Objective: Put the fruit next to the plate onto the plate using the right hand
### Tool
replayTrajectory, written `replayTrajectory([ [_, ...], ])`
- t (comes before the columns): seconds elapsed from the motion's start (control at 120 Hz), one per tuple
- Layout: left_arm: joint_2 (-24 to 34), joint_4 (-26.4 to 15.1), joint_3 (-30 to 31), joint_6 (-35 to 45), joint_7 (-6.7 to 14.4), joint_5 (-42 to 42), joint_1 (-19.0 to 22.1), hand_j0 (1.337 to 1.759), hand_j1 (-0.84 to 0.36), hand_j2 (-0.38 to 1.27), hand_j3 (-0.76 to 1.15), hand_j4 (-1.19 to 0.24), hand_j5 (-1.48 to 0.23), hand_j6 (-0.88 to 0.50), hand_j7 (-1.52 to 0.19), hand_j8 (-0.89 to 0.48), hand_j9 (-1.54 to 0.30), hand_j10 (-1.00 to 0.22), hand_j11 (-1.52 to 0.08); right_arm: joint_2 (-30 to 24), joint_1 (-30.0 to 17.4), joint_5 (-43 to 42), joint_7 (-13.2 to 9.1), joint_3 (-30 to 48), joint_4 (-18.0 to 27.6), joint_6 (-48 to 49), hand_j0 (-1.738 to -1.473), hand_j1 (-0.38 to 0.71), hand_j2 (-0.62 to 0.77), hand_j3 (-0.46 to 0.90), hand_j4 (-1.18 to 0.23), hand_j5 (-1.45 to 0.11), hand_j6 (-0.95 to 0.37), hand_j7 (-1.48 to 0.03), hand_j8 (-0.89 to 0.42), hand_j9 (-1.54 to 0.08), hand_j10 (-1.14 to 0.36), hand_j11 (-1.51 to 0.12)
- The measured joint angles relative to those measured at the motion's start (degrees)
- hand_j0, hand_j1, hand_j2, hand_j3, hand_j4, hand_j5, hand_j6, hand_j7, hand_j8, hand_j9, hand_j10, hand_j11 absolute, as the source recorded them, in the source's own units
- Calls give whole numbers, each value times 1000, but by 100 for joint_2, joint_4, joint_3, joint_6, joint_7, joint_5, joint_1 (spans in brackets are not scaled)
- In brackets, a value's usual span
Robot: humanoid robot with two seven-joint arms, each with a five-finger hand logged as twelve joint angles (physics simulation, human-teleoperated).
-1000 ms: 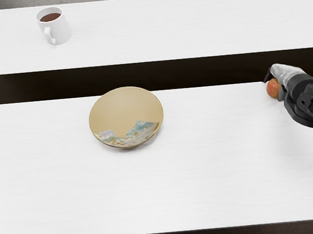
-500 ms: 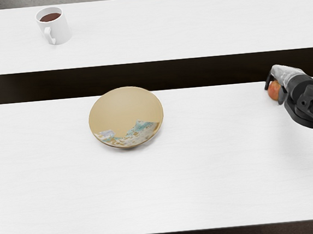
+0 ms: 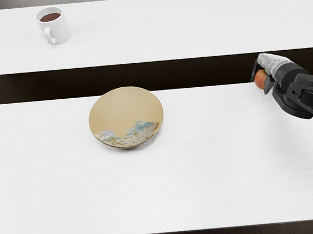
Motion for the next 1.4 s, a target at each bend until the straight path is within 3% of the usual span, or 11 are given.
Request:
replayTrajectory([
  [0.458, 0, 0, 0, 0, 0, -2, -3, 1658, 349, 0, 0, 0, 0, 0, 0, 0, 0, 0, 0, 328, 415, -49, -1, -82, 621, 69, -1649, 292, 256, 0, -749, -1027, -358, -1007, -354, -1031, -547, -1062],
  [0.725, 0, 0, 1, 0, 0, -2, -6, 1658, 349, 0, 0, 0, 0, 0, 0, 0, 0, 0, 0, 571, 407, -28, -1, -84, 1104, 63, -1650, 293, 262, 1, -749, -1032, -357, -1006, -351, -1033, -546, -1064],
  [1.4, 0, 0, 1, 0, 0, -2, -4, 1658, 349, 0, 0, 0, 0, 0, 0, 0, 0, 0, 0, 1581, 383, -69, -4, -149, 1193, 25, -1649, 298, 259, 0, -763, -1031, -359, -1004, -352, -1027, -545, -1057],
])
